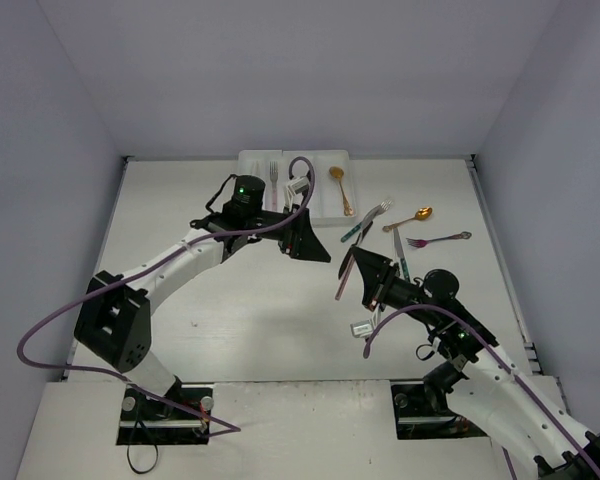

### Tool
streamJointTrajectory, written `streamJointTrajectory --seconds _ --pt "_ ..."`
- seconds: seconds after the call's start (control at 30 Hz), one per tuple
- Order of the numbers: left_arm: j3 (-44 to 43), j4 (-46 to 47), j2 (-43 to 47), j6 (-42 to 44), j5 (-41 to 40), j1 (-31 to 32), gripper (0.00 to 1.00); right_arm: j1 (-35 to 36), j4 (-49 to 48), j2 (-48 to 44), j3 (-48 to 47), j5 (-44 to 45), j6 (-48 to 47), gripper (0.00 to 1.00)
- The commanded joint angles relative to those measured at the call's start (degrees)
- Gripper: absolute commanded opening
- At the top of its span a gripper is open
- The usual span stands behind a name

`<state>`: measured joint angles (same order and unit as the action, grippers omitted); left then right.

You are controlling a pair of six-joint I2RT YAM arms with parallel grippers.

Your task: Sort the eating utensils into containers

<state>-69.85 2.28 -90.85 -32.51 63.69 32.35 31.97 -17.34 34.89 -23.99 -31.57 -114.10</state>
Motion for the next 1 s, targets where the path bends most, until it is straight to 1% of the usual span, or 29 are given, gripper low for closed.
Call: streamJointTrajectory --seconds 0.0,0.13,0.27,0.57,0.67,0.77,0.87,0.97 --pt "-4.0 5.5 4.1 -1.2 5.9 1.5 0.74 0.4 -5.8 2.0 -1.6 -0.5 -7.6 0.00" --pt "-3.7 5.8 4.2 -1.7 8.2 4.2 0.73 0.4 -6.0 3.9 -2.1 0.2 -8.9 0.00" --pt "-3.0 5.8 4.0 -2.1 8.5 6.0 0.71 0.4 -7.0 5.3 -2.4 0.5 -8.9 0.00" --pt "-2.8 5.8 1.7 -3.1 8.1 6.5 0.70 0.6 -8.7 6.5 -3.0 -0.2 -9.0 0.00" --pt "-3.5 5.8 1.0 -3.5 8.0 6.8 0.66 0.8 -9.3 6.9 -2.9 -0.1 -8.9 0.00" --pt "-4.0 5.9 -0.2 -4.5 8.0 7.3 0.59 0.8 -10.1 7.3 -3.0 -0.1 -8.9 0.00" --pt "-4.2 5.8 -0.8 -4.9 7.9 7.6 0.56 1.0 -11.0 8.1 -3.1 0.1 -8.8 0.00" --pt "-4.3 5.8 -0.9 -4.8 7.8 7.8 0.47 1.1 -11.4 8.3 -3.3 0.2 -8.8 0.00"
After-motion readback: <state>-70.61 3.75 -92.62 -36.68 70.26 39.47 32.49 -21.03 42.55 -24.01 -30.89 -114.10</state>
